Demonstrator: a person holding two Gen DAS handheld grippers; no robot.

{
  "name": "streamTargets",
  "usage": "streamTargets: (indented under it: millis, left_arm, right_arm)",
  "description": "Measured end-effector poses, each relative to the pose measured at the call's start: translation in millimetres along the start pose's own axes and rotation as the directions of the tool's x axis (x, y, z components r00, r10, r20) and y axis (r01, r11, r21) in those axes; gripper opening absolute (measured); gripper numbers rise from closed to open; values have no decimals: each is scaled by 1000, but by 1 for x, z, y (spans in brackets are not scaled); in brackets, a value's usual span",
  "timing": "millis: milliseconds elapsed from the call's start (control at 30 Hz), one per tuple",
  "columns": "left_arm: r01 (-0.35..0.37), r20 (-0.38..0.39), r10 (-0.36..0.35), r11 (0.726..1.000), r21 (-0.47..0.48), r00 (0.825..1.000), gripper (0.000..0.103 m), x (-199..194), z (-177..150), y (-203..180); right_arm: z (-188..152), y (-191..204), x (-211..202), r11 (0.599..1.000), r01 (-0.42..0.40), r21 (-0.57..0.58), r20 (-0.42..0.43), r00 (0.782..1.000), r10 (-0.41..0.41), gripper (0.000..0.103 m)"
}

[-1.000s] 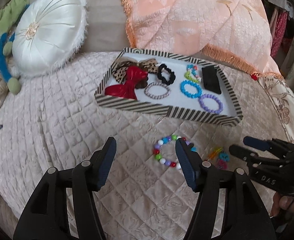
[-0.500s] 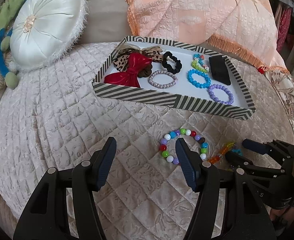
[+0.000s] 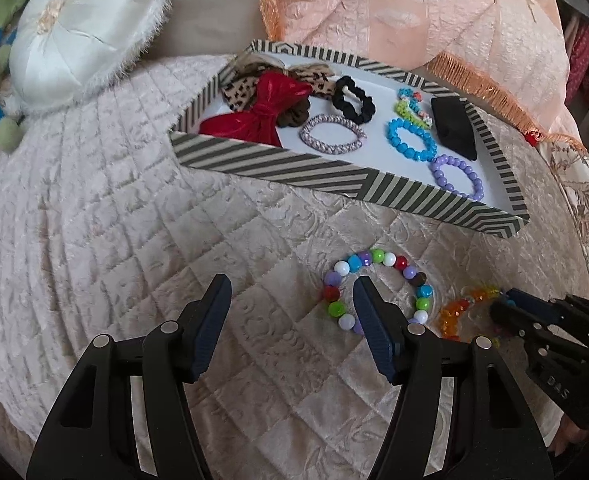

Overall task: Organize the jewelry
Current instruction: 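Grasp the multicolour bead bracelet with the left tool while the right tool grasps the orange bead bracelet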

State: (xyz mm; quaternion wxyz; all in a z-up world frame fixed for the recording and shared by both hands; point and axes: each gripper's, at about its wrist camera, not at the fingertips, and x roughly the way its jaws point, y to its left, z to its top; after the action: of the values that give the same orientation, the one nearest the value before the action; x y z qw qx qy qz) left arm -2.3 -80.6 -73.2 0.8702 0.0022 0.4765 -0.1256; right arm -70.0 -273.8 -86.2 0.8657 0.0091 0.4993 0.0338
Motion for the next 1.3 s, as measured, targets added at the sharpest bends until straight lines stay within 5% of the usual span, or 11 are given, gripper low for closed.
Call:
streamTargets:
  millis: [333, 367, 400, 500, 833, 1300]
  left_arm:
    - [-15, -15, 16, 999, 33, 1000, 63, 24, 1, -16]
    - [-6, -7, 6, 999, 31, 1000, 48, 24, 2, -16]
    - [-4, -2, 4, 999, 32, 1000, 22, 25, 4, -16]
    - [22, 4, -22, 1000, 18, 1000, 8, 21, 6, -14]
    - [118, 82, -120, 993, 20, 989, 8, -33, 10, -14]
    - [80, 163, -96, 992, 102, 982, 8, -81, 36, -24]
  right_arm:
    - [1, -12, 3, 994, -76, 75, 11, 997, 76, 21]
    - [2, -13, 1, 993, -85, 80, 16, 996, 84, 20]
    - [3, -13, -2, 991, -98, 86, 24, 995, 97, 20]
    - [5, -8, -12, 991, -116, 68, 61, 992, 112, 20]
    - [12, -4, -57, 979, -194, 68, 185, 966, 178, 20]
    - [35, -12, -97, 982, -184, 45, 260, 951, 166, 20]
